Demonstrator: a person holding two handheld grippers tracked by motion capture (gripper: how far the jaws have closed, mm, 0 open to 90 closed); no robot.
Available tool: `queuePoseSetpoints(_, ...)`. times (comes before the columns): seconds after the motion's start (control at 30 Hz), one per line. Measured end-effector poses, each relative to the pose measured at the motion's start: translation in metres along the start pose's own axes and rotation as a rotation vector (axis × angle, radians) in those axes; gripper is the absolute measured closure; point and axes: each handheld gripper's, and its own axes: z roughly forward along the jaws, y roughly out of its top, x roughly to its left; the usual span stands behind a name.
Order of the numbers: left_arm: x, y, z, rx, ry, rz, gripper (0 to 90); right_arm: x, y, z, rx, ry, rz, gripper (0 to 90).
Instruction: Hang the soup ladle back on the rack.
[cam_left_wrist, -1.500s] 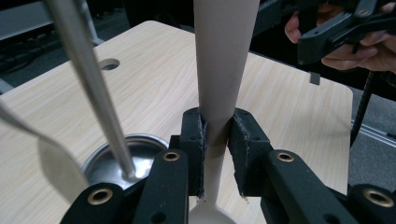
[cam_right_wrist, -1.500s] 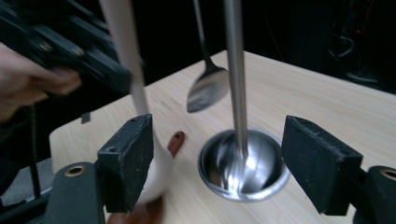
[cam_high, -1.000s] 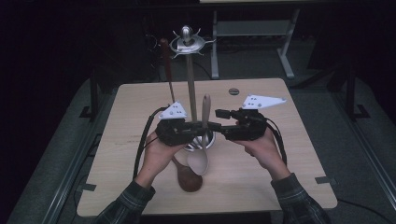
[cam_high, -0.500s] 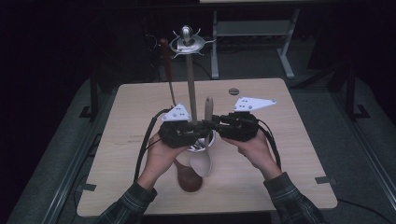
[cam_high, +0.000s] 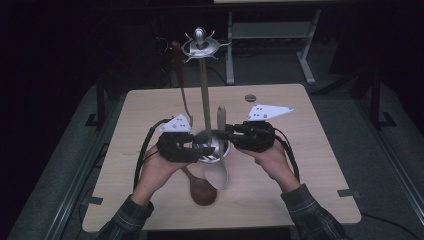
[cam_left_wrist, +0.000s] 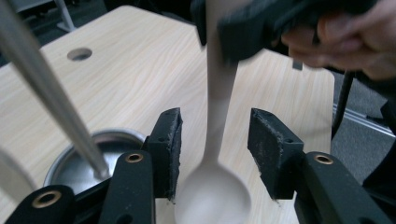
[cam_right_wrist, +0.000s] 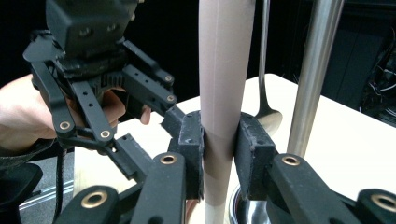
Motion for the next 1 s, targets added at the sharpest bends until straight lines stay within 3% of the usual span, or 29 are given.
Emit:
queuePoseSetpoints(0.13,0.005,-0.014,-0.010,0.025,-0.004,0.006,50.2,0.002,0.005,0.002,0.005,0.010,-0.006,73.6)
queuePoseSetpoints(0.2,0.007,-0.020,-0.014,0.031,-0.006,-0.012,48.5,0.003,0.007,0.005,0.012,0.017,-0.011,73.6)
queuePoseSetpoints(0.47,0.014,-0.053,-0.032,0.064,0.031,-0.034,41.7,0.005,0.024,0.010,0.011,0.037,-0.040,73.6)
queuePoseSetpoints(0.83,0.019,-0.098,-0.044,0.051,0.054,-0.104,36.5,0.006,0.055,0.025,-0.003,0.049,-0.093,73.6)
queuePoseSetpoints(1.0,0.021,-0.117,-0.048,0.063,0.075,-0.114,36.3,0.009,0.070,0.036,-0.009,0.067,-0.106,73.7)
